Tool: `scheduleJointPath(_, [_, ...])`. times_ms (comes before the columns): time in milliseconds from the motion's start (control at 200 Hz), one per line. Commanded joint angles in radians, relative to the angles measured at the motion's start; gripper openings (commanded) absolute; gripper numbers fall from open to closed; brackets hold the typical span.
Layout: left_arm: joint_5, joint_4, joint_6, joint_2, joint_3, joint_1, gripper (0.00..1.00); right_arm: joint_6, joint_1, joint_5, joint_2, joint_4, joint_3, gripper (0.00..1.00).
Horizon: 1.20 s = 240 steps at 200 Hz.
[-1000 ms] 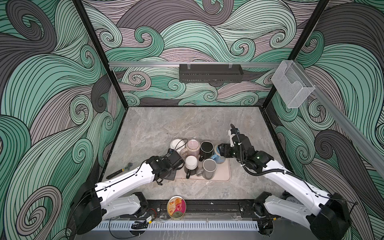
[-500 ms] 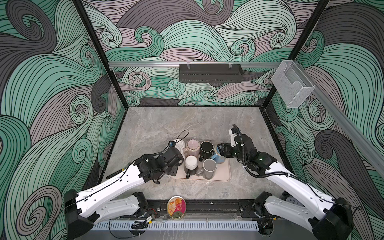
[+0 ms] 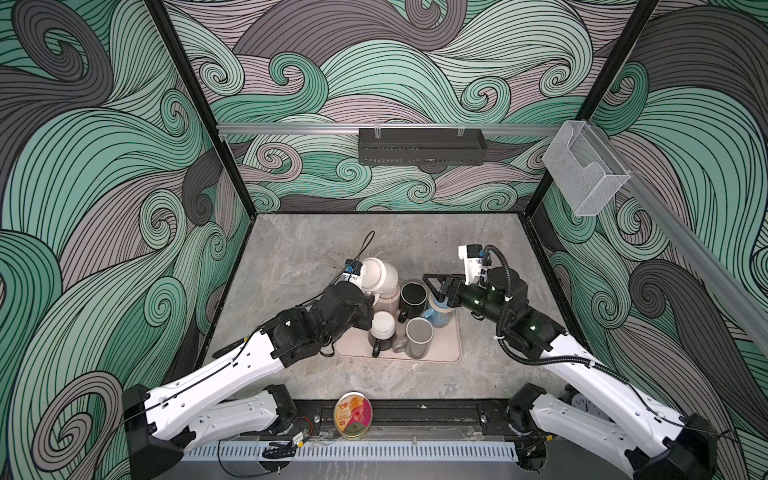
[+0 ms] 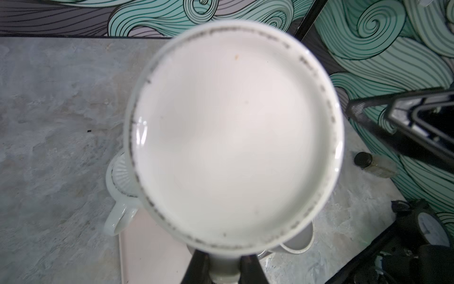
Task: Turn the mug right side up
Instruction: Pick up the mug from the tray, then place the mug at the top-right of the table.
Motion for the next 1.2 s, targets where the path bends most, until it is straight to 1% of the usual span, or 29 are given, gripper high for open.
scheduleJointPath(0, [0.043,0.256,0.019,-0.025,0.053,0.020,0.00,0.104,0.006,-0.116,0.017,0.185,-0.049,0.63])
scheduleJointPath(110, [0.120,0.313,-0.001,-0.024,0.061,0.049,0.00,0.150,0.007,-0.165,0.047,0.307,-0.077,0.58])
scheduleJointPath(235, [0.225,0.363,-0.063,-0.029,0.053,0.096,0.00,0.206,0.008,-0.220,0.082,0.468,-0.102,0.52])
scheduleJointPath(385, [0.375,0.487,-0.179,-0.051,-0.016,0.180,0.00,0.265,0.007,-0.295,0.123,0.634,-0.106,0.49])
scheduleJointPath(435, [0.426,0.537,-0.220,-0.052,-0.042,0.207,0.00,0.289,0.008,-0.316,0.140,0.684,-0.108,0.46])
scheduleJointPath(560, [0.515,0.651,-0.296,-0.042,-0.089,0.237,0.00,0.357,0.007,-0.368,0.179,0.805,-0.104,0.46])
scheduleJointPath(625, [0.543,0.700,-0.321,-0.033,-0.101,0.240,0.00,0.384,0.008,-0.386,0.196,0.848,-0.098,0.45])
scheduleJointPath(786, [0.579,0.766,-0.350,-0.010,-0.116,0.248,0.00,0.412,0.009,-0.389,0.215,0.845,-0.086,0.44])
scheduleJointPath(876, [0.596,0.794,-0.365,0.002,-0.120,0.251,0.00,0.434,0.010,-0.384,0.230,0.837,-0.081,0.42])
scheduleJointPath(1196, [0.610,0.839,-0.385,0.017,-0.136,0.254,0.00,0.508,0.017,-0.380,0.299,0.950,-0.083,0.41])
